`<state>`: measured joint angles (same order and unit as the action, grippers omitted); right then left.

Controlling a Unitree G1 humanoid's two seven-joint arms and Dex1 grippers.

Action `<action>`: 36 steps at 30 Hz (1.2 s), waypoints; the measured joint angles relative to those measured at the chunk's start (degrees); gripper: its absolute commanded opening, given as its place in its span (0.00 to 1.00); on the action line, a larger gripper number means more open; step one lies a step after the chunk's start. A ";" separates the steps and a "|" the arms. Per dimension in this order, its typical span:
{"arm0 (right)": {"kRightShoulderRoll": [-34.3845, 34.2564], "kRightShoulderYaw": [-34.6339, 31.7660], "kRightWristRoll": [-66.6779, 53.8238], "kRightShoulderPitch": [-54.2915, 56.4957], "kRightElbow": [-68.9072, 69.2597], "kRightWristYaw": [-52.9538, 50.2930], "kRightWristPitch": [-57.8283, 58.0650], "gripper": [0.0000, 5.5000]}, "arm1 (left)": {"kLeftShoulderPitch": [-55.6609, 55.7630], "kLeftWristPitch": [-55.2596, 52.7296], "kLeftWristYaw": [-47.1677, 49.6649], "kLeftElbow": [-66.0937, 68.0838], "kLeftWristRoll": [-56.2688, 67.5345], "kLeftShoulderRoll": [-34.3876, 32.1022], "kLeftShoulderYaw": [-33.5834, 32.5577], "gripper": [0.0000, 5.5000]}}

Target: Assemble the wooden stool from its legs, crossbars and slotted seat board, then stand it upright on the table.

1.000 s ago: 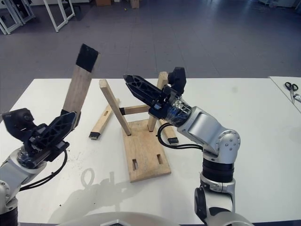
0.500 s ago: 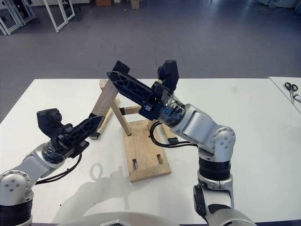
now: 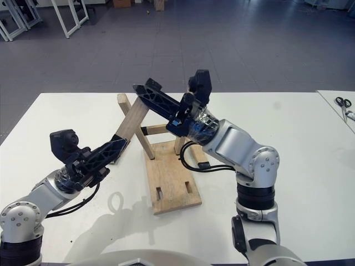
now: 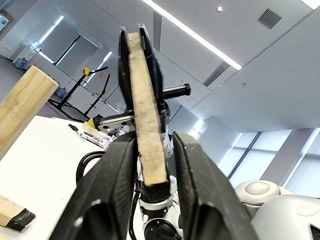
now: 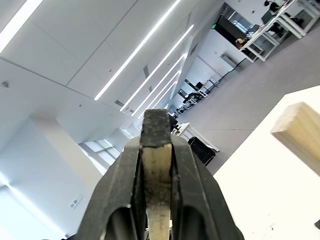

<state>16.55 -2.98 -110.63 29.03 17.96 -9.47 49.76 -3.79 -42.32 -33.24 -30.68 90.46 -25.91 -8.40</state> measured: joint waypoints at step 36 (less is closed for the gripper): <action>1.07 8.49 87.34 -0.57 -32.63 21.00 -31.30 0.07 | 3.96 12.80 23.30 24.16 -66.03 4.64 10.78 0.53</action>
<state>17.61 5.50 -23.29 28.45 -14.67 11.53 18.46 0.17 -29.52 -9.94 -6.52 24.43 -21.28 2.38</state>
